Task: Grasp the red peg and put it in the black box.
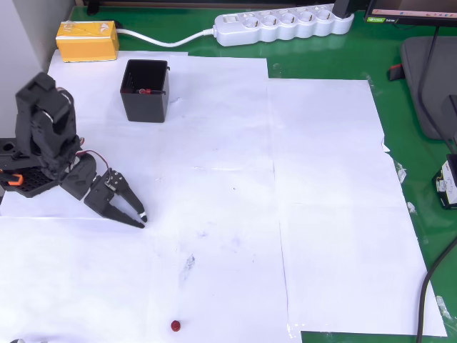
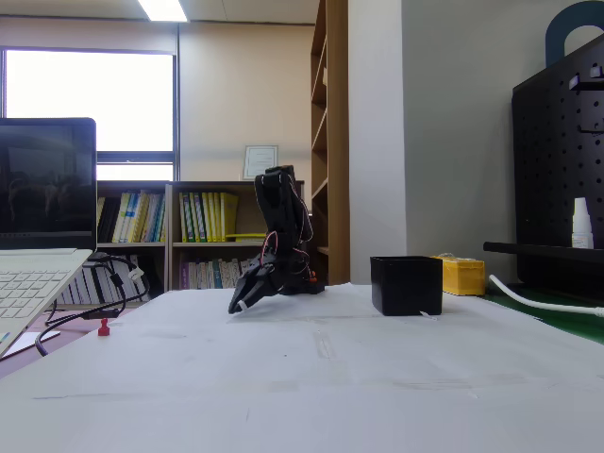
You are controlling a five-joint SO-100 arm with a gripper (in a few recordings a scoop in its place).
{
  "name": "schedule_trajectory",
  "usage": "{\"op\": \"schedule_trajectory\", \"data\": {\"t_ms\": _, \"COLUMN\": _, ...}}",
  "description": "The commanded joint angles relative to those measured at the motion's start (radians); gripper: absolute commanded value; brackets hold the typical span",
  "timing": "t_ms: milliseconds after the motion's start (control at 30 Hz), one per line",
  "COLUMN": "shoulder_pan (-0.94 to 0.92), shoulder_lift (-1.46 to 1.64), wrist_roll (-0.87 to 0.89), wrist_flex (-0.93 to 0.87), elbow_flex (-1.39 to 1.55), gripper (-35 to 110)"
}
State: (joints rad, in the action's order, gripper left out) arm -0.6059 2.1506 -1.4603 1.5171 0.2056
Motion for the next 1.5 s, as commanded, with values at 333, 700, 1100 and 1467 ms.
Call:
{"op": "schedule_trajectory", "data": {"t_ms": 333, "shoulder_pan": -0.150, "shoulder_lift": 0.153, "wrist_roll": -0.043, "wrist_flex": 0.012, "elbow_flex": 0.321, "gripper": 0}}
{"op": "schedule_trajectory", "data": {"t_ms": 700, "shoulder_pan": -0.222, "shoulder_lift": 0.210, "wrist_roll": -0.038, "wrist_flex": -0.055, "elbow_flex": 0.492, "gripper": 6}}
{"op": "schedule_trajectory", "data": {"t_ms": 1100, "shoulder_pan": -0.241, "shoulder_lift": 0.118, "wrist_roll": -0.066, "wrist_flex": -0.341, "elbow_flex": 0.601, "gripper": 23}}
{"op": "schedule_trajectory", "data": {"t_ms": 1467, "shoulder_pan": -0.264, "shoulder_lift": 0.166, "wrist_roll": -0.140, "wrist_flex": -0.465, "elbow_flex": 0.795, "gripper": 28}}
